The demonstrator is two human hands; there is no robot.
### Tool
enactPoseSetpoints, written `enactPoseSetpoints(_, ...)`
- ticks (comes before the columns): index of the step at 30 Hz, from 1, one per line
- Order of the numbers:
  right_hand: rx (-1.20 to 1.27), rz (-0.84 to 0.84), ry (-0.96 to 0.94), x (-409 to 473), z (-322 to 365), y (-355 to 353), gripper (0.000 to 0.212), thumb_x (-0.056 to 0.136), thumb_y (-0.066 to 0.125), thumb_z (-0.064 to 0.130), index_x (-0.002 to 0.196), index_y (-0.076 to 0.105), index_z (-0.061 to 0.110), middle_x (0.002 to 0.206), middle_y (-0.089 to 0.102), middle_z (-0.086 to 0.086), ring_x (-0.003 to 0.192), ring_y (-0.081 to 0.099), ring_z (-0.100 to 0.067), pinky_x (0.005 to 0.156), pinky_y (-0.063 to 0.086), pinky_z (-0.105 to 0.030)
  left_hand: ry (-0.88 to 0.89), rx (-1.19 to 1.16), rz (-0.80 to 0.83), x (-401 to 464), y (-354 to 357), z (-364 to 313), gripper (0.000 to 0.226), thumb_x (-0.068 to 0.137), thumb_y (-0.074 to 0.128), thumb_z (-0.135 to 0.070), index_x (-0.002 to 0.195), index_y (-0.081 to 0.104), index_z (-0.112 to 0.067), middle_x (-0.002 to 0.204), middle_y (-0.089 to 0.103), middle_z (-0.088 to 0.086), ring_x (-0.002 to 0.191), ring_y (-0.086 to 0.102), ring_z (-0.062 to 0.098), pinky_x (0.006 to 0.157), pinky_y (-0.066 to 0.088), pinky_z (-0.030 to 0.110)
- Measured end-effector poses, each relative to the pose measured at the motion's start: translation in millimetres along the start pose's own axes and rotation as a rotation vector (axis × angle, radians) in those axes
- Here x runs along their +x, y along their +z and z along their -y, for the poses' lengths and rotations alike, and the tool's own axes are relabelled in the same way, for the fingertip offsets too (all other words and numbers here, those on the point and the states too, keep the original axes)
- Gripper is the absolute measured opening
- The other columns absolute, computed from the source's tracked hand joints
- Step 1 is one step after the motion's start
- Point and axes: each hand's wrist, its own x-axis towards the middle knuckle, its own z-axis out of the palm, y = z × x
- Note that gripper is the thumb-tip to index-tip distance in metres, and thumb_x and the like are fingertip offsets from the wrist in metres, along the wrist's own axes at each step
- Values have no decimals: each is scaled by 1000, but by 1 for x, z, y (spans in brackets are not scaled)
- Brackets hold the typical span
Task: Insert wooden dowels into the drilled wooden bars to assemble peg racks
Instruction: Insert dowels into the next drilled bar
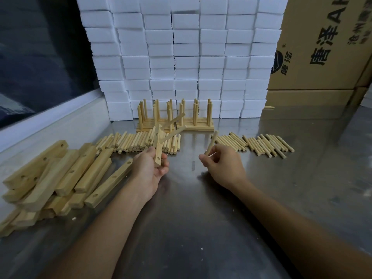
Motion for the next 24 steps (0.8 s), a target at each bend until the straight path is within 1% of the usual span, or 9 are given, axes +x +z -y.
enactPoseSetpoints(4, 272, 32, 53, 0, 1, -6, 3, 89, 72, 17, 86, 71, 18, 79, 73, 0, 75, 71, -12, 70, 60, -28, 8, 4, -3, 0, 1, -1, 23, 107, 35, -16, 99, 53, -4, 72, 52, 11, 52, 47, 18, 35, 32, 20)
enactPoseSetpoints(7, 469, 25, 117, 0, 3, -9, 2, 89, 71, 12, 88, 73, 14, 80, 74, -4, 71, 71, -11, 59, 53, -16, 12, 11, -1, 0, 1, -1, 23, 107, 36, -16, 99, 54, -4, 73, 52, 11, 52, 47, 18, 35, 32, 20)
enactPoseSetpoints(8, 514, 34, 140, 1, 3, -10, 5, 91, 68, 13, 91, 73, 13, 81, 75, -4, 72, 72, -10, 59, 53, -16, 14, 14, 0, -1, 1, 0, 23, 107, 36, -16, 99, 54, -4, 73, 52, 11, 52, 47, 18, 35, 33, 20)
enactPoseSetpoints(11, 661, 89, 217, 3, 4, -12, 21, 100, 51, 16, 104, 72, 14, 87, 77, -2, 82, 74, -15, 72, 56, -24, 21, 16, 3, 0, 1, 0, 23, 107, 36, -16, 98, 54, -4, 73, 52, 11, 52, 47, 18, 35, 32, 20)
enactPoseSetpoints(13, 687, 80, 216, 4, 3, -12, 17, 102, 50, 15, 108, 65, 14, 86, 77, -3, 75, 72, -15, 67, 54, -24, 23, 21, 4, 0, 1, 0, 23, 107, 36, -15, 100, 54, -3, 73, 52, 11, 52, 47, 18, 35, 33, 21)
enactPoseSetpoints(15, 643, 28, 173, 2, 2, -11, 6, 98, 60, 15, 102, 63, 12, 77, 75, -3, 62, 67, -10, 55, 51, -19, 24, 27, 5, 1, 1, 0, 22, 107, 37, -15, 102, 53, -3, 73, 53, 11, 52, 47, 18, 35, 33, 21)
enactPoseSetpoints(17, 615, 6, 140, 1, 1, -10, 8, 94, 67, 16, 95, 68, 8, 72, 74, -2, 57, 64, -7, 51, 48, -16, 28, 31, 5, 1, 0, 1, 22, 107, 36, -16, 101, 53, -3, 73, 53, 11, 52, 47, 18, 35, 33, 21)
enactPoseSetpoints(21, 681, 86, 181, 3, 1, -12, 18, 103, 51, 13, 110, 67, 10, 89, 76, -5, 71, 72, -13, 60, 54, -19, 28, 31, 5, 2, 1, 1, 21, 107, 37, -16, 107, 53, -3, 73, 53, 11, 51, 48, 17, 35, 33, 20)
enactPoseSetpoints(24, 688, 98, 188, 4, -1, -12, 16, 102, 51, 11, 115, 60, 11, 90, 76, -7, 80, 75, -18, 63, 58, -22, 29, 32, 7, 2, 0, 1, 21, 107, 37, -16, 108, 53, -3, 74, 53, 11, 51, 48, 17, 35, 33, 21)
